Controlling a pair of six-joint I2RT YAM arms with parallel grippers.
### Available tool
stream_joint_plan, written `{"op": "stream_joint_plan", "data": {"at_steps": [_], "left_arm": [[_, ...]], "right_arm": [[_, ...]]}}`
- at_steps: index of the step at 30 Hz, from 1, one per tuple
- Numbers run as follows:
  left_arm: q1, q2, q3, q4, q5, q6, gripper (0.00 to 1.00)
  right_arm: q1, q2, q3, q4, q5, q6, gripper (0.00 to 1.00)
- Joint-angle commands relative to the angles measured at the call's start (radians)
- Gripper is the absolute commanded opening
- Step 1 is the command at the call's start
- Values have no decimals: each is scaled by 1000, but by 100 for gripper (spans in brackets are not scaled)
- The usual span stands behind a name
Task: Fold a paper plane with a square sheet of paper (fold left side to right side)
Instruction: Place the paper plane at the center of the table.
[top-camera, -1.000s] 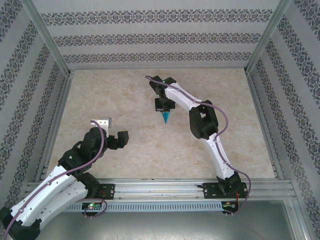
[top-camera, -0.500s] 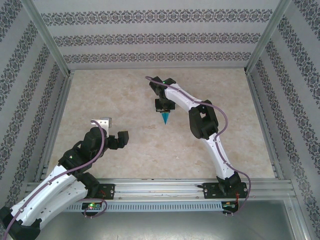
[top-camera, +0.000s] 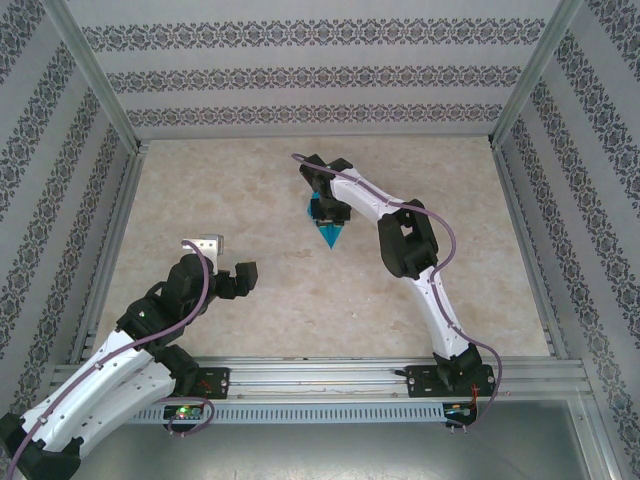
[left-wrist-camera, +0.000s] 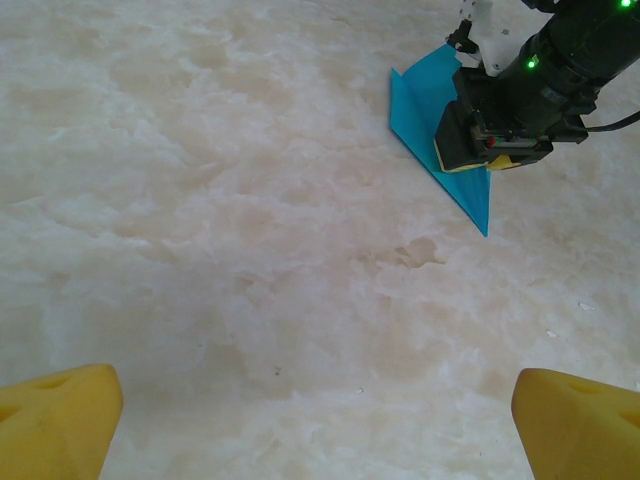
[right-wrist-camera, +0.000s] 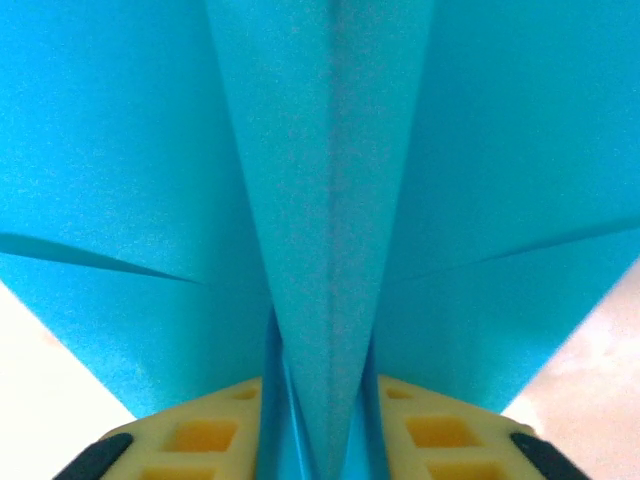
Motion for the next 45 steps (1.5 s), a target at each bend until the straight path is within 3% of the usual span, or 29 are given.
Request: {"op": "stream_joint_plan", "data": {"at_steps": [1, 12, 24, 45], "left_arm": [[15, 3, 8, 23, -5, 18, 100], [15, 4, 7, 20, 0, 16, 100], [15, 5, 8, 22, 3, 14, 100], [15, 4, 13, 16, -3, 14, 100]], "right_arm": [[1, -3, -33, -2, -12, 13, 34], [3, -60, -49, -2, -3, -2, 45], [4, -112, -50, -16, 17, -17, 40], [23, -178, -60, -70, 30, -47, 44]]}}
